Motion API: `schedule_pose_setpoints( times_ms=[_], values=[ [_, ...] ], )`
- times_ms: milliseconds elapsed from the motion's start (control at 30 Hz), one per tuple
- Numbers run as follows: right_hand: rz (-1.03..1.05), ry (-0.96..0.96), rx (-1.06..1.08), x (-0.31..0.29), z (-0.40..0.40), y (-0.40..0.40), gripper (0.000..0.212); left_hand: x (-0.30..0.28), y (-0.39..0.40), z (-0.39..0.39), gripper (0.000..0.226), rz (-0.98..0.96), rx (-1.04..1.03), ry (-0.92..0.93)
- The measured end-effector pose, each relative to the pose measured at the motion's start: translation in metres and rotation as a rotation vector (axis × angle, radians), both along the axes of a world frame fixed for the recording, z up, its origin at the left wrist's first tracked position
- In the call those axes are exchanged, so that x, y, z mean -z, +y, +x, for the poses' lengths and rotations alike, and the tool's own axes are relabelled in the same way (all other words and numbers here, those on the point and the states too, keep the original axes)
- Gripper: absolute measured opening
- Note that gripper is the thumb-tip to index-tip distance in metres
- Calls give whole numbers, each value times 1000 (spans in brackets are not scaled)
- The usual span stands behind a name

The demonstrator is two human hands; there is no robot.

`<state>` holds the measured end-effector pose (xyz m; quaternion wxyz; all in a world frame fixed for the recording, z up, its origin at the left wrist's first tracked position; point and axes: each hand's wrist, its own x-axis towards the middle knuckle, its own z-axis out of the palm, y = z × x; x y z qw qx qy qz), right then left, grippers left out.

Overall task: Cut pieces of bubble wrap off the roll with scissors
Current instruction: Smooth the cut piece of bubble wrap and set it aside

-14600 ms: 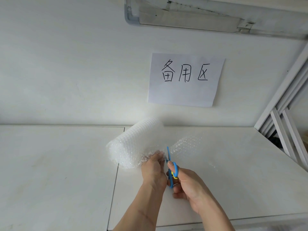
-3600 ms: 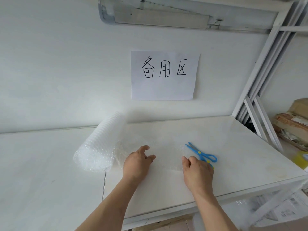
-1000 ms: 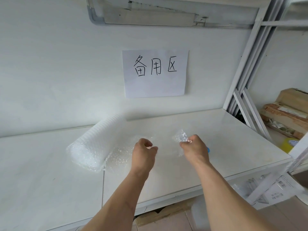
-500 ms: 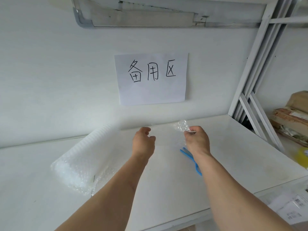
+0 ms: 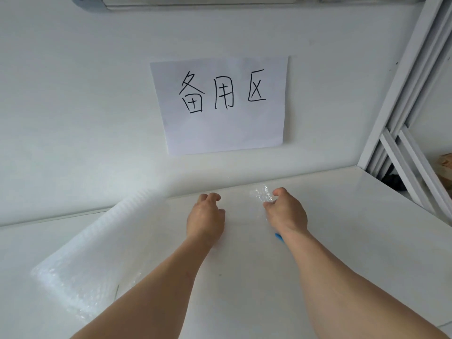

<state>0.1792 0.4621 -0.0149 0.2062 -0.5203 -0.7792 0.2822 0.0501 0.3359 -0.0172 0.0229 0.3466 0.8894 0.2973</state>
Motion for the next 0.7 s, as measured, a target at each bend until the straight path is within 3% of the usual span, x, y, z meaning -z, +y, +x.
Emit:
schedule_pose_setpoints(
  times_ms=[133,333,533,700],
  values=[
    [161,-194,-2,-1,-4,-5,44,0,-1,-1,32,-90,6,66],
    [411,-225,-69,-14,-5,-48,34,-16,-26,6,30,-118,12,173],
    [313,-165,-269,-15,-13,-125,33,-22,-85,11,26,-129,110,370],
    [179,-141,-269,-9,-13,-186,41,-25,-133,1,15,-95,149,640]
  ],
)
